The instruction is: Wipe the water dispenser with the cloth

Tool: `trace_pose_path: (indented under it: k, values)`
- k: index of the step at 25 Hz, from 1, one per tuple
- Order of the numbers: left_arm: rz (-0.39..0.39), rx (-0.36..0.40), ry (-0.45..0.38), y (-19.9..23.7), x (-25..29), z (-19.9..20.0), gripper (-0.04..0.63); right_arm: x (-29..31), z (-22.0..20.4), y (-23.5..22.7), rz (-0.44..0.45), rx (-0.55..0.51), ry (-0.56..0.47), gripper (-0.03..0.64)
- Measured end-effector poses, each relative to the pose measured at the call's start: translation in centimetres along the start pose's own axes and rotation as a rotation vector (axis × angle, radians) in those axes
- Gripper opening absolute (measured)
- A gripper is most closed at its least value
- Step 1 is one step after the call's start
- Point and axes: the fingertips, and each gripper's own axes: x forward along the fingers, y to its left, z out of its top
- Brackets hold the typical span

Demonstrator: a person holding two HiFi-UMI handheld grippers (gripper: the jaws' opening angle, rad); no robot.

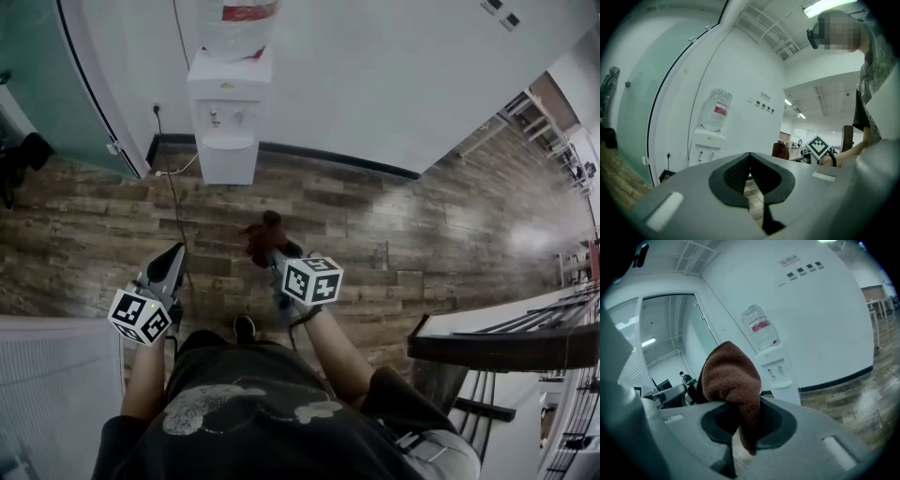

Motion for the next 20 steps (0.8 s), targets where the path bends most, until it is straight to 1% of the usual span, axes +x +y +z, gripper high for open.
trace_pose_path:
  k: [2, 6, 13, 17, 20]
  values:
    - [-0.001, 0.010, -0.012, 0.3, 1.2, 0.5, 0.017, 0.5, 0.7, -0.4, 0.010, -0.001, 0.000, 0.058]
    - [-0.009, 0.024, -0.002, 1.0, 3.3, 1.0, 0.017, 1.7, 1.4, -1.2, 0.016, 0.006, 0.005, 0.058]
    - [-0.018, -0.010, 0.024, 5.2, 7.1, 0.7, 0.017, 4.7, 2.6, -3.1, -0.017, 0.023, 0.023, 0.058]
    - [-0.061, -0.017, 0.029, 7.9, 10.5, 1.0, 0.017, 7.2, 3.4, -4.5, -0.054, 0.023, 0.040, 0.058]
    - [-0.092, -0.010, 0.025, 10.3, 13.4, 2.3, 0.017, 10.1, 5.5, -5.1, -0.073, 0.016, 0.039, 0.058]
